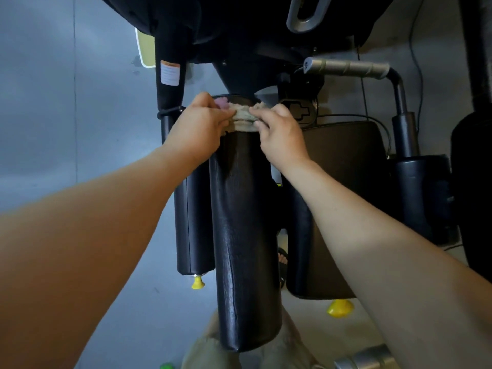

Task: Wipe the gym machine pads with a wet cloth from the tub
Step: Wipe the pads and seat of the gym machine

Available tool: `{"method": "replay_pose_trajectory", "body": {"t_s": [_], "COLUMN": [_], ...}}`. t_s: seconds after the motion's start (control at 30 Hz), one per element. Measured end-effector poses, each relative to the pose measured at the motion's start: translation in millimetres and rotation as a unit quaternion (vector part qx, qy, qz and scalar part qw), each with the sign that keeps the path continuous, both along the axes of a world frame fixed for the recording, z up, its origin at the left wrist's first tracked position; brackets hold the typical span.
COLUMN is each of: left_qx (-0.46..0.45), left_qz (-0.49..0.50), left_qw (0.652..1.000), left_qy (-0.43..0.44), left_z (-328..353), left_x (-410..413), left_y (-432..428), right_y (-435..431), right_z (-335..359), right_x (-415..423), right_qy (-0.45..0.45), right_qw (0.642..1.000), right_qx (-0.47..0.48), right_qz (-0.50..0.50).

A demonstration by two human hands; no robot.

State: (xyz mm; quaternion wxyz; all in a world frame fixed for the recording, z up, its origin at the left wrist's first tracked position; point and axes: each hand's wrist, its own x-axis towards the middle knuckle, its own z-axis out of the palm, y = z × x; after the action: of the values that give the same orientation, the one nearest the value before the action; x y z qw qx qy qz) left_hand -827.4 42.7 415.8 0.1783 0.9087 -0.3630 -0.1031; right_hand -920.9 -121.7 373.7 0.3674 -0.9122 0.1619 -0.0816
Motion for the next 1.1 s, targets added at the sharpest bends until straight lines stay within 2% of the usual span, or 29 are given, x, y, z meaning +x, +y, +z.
{"method": "replay_pose_trajectory", "body": {"t_s": [0.07, 0.1, 0.23, 0.47, 0.53, 0.67, 0.77, 0.9, 1.1], "left_qx": [-0.022, -0.046, -0.03, -0.107, -0.103, -0.071, 0.0, -0.076, -0.022], "left_qz": [0.044, 0.081, 0.07, 0.066, 0.078, 0.054, 0.003, 0.074, 0.005], "left_qw": [0.998, 0.991, 0.991, 0.98, 0.977, 0.984, 0.993, 0.981, 0.993], "left_qy": [0.047, 0.101, 0.109, 0.156, 0.172, 0.157, 0.118, 0.16, 0.118], "left_z": [1, -1, 1, -14, -13, -4, 0, 1, 7], "left_x": [-10, -14, -45, -101, -115, -135, -146, -169, -216], "left_y": [-3, -1, 20, 59, 65, 73, 79, 85, 98], "right_y": [3, 5, 17, 50, 58, 70, 76, 79, 84], "right_z": [0, 1, 7, 9, 11, 17, 19, 20, 15], "right_x": [-4, -9, -44, -101, -115, -138, -153, -176, -225], "right_qy": [0.007, 0.01, -0.003, -0.002, -0.001, 0.014, 0.016, 0.025, 0.029], "right_qw": [1.0, 1.0, 0.999, 0.999, 0.999, 0.999, 0.999, 0.999, 0.997], "right_qx": [-0.001, -0.003, -0.029, -0.034, -0.035, -0.035, -0.029, -0.007, 0.006], "right_qz": [-0.005, 0.003, 0.028, 0.024, 0.022, 0.014, 0.018, 0.033, 0.07]}}
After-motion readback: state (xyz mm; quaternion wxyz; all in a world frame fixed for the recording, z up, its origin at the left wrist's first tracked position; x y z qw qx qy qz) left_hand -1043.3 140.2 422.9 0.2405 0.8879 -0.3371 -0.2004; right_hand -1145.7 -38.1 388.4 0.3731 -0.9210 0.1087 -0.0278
